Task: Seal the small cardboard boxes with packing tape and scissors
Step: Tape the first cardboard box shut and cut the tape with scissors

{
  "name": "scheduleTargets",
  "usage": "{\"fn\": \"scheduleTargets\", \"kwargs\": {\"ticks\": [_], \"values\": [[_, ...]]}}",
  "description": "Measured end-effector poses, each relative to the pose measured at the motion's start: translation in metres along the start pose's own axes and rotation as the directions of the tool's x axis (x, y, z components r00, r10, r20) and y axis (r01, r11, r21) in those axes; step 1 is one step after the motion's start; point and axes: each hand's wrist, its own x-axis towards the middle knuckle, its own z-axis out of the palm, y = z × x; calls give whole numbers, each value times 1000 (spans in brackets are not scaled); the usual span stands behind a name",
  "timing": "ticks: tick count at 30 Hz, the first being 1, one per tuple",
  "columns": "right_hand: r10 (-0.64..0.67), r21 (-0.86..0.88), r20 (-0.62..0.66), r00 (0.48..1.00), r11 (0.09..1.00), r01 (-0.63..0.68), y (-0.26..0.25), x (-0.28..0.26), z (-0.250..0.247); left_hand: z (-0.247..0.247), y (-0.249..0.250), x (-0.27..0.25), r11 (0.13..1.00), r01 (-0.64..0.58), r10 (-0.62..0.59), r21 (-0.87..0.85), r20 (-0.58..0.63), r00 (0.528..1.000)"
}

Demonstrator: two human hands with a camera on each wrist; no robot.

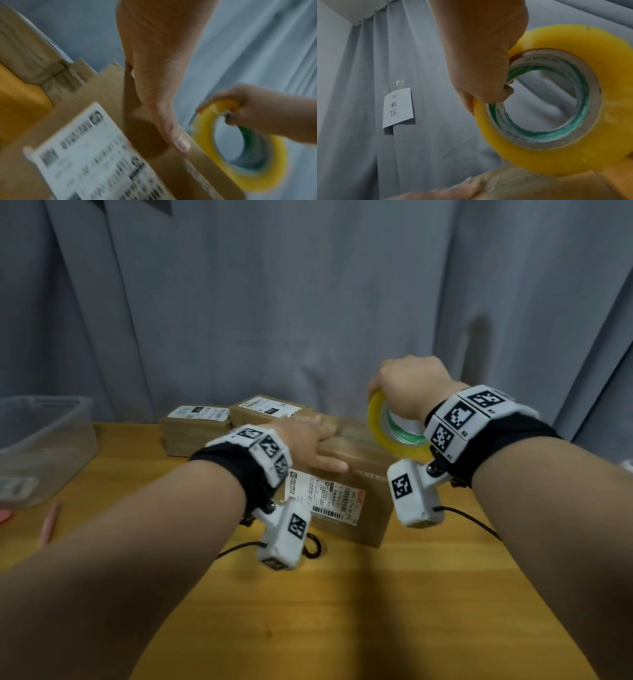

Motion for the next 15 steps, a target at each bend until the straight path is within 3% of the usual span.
{"fn": "scheduleTargets", "kwargs": {"ticks": [4,7,12,15], "values": [[18,20,-3,1000,1000,-18,3,-2,2,7,-40,-13,997,59,-57,51,-51,997],[19,28,-2,1000,999,-19,2,-2,2,7,-33,-10,994,77,-69,80,-94,993],[10,17,-8,1000,1000,-10,-1,0,0,8,22,1,995,-92,87,-26,-157,984],[-5,16,-14,1000,1000,5,1,2,3,10,26,6,984,-163,148,-69,-180,972]]}}
